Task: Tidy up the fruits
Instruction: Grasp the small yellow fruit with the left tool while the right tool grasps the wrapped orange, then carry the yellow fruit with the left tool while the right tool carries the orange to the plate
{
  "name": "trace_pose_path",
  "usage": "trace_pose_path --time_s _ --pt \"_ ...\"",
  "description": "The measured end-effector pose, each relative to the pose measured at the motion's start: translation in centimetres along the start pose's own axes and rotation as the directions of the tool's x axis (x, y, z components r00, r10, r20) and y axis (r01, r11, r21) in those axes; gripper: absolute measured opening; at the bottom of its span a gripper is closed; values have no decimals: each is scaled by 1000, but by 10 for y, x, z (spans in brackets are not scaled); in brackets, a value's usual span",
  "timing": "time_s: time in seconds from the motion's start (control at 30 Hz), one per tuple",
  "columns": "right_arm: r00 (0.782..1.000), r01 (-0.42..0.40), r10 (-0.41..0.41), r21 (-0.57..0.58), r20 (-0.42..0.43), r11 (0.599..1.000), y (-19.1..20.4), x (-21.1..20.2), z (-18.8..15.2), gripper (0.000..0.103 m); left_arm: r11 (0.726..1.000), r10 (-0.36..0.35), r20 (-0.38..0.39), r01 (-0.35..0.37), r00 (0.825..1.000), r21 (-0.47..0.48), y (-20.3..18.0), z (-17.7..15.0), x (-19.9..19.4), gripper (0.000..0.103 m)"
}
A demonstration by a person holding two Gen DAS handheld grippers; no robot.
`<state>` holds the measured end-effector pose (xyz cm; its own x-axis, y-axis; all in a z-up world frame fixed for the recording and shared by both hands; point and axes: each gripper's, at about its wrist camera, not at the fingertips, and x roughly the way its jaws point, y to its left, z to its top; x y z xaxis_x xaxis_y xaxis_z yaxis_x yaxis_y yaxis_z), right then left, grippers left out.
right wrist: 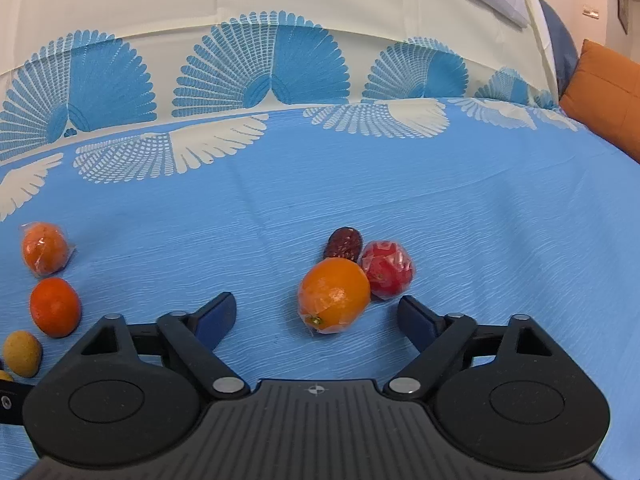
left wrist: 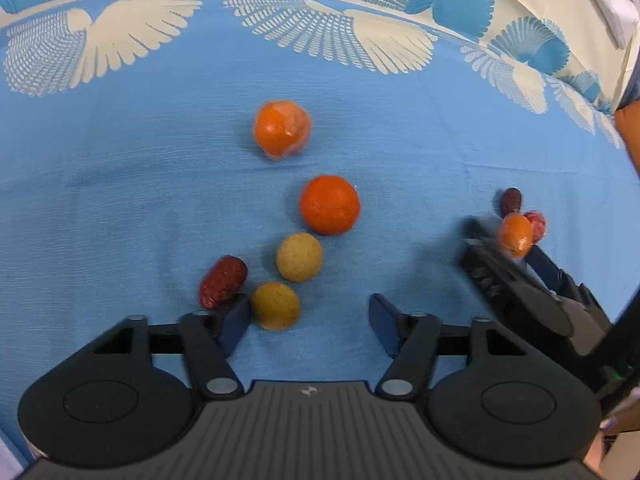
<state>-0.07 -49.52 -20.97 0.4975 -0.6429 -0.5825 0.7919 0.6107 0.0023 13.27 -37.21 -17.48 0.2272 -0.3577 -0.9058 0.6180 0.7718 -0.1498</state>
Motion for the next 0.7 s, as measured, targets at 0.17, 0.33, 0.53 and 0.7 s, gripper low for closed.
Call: trace_pose_path --time_s 0.17,0.33,0.53,0.7 --pt "999 -29 32 111 -25 993 -22 -12 7 35 999 -15 13 14 1000 44 5 -3 -16 27" --pt "994 -92 100 150 -51 984 -26 -49 12 35 995 5 38 -9 999 101 13 -27 -64 27" --pt "973 -216 222 94 -64 972 -10 -136 -1 36 997 42 17 -43 999 70 45 -76 -131 27" --pt "923 -353 351 11 -158 935 14 -210 -29 36 993 107 44 -109 993 36 77 -121 -191 27"
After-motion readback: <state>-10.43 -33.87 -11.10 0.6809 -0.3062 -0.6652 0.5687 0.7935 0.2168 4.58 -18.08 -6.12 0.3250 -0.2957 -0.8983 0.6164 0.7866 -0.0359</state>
